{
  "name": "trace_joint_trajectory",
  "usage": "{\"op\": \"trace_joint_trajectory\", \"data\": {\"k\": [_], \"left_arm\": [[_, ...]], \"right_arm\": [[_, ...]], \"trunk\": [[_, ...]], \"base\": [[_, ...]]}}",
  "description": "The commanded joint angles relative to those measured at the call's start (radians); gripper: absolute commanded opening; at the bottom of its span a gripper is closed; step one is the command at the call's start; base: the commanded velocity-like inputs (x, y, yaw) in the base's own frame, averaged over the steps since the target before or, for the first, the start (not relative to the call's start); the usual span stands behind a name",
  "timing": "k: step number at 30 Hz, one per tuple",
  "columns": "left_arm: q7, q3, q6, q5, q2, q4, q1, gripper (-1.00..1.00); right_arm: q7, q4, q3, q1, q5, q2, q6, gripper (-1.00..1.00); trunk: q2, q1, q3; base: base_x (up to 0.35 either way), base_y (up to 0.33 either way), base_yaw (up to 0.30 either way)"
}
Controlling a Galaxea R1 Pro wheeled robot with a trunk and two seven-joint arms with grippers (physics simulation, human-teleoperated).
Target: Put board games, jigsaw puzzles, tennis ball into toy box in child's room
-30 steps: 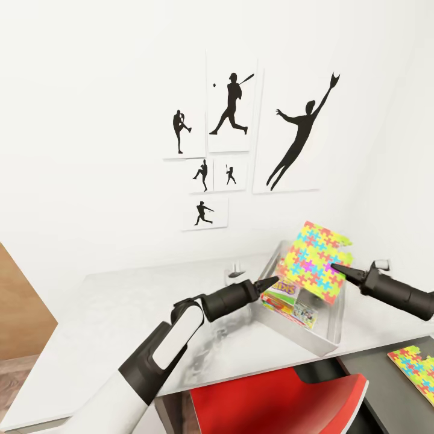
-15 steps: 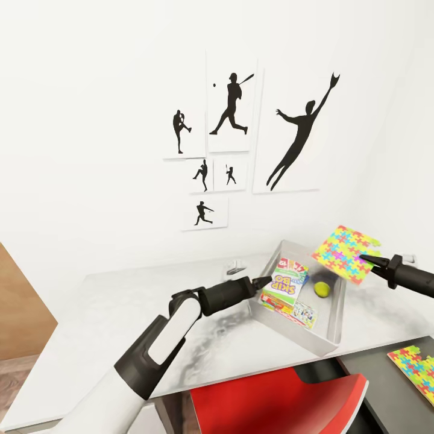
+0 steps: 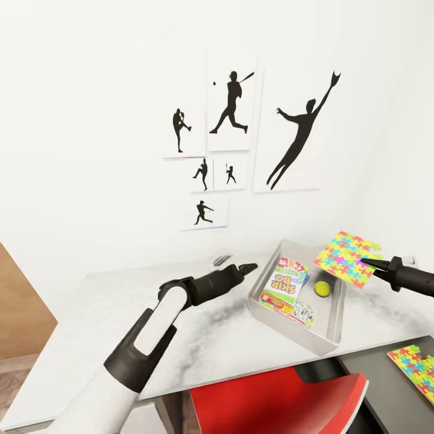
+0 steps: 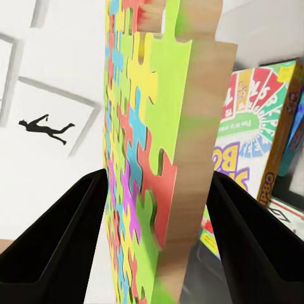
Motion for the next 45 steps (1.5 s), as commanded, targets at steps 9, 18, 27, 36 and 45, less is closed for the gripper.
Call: {"op": "trace_joint_trajectory", "data": {"k": [9, 18, 27, 36, 45], "left_arm": [[0.027, 0.154, 0.027, 0.170, 0.053, -0.066, 0.041, 1.00], [0.038, 0.214, 0.035, 0.203, 0.080, -0.126, 0.078, 1.00], [0.029, 0.229, 0.034, 0.217, 0.085, -0.128, 0.088, 1.00], [0.027, 0.232, 0.034, 0.221, 0.084, -0.129, 0.091, 1.00], [0.027, 0.231, 0.034, 0.223, 0.084, -0.129, 0.092, 1.00]], "right_arm": [[0.007, 0.013, 0.104, -0.044, 0.038, 0.029, 0.003, -1.00], [0.006, 0.054, 0.193, -0.101, 0.051, 0.078, 0.003, -1.00], [0.005, 0.066, 0.208, -0.124, 0.054, 0.108, 0.003, -1.00], [-0.010, 0.068, 0.211, -0.166, 0.055, 0.124, 0.003, -1.00], [-0.104, 0.121, 0.212, -0.251, 0.054, 0.127, 0.003, -1.00]], "trunk": [[-0.002, 0.000, -0.014], [-0.002, 0.000, -0.029], [-0.002, 0.000, -0.043], [-0.002, 0.000, -0.058], [-0.002, 0.000, -0.073]], "base": [[0.000, 0.000, 0.000], [0.000, 0.000, 0.000], [0.000, 0.000, 0.000], [0.000, 0.000, 0.000], [0.000, 0.000, 0.000]]}}
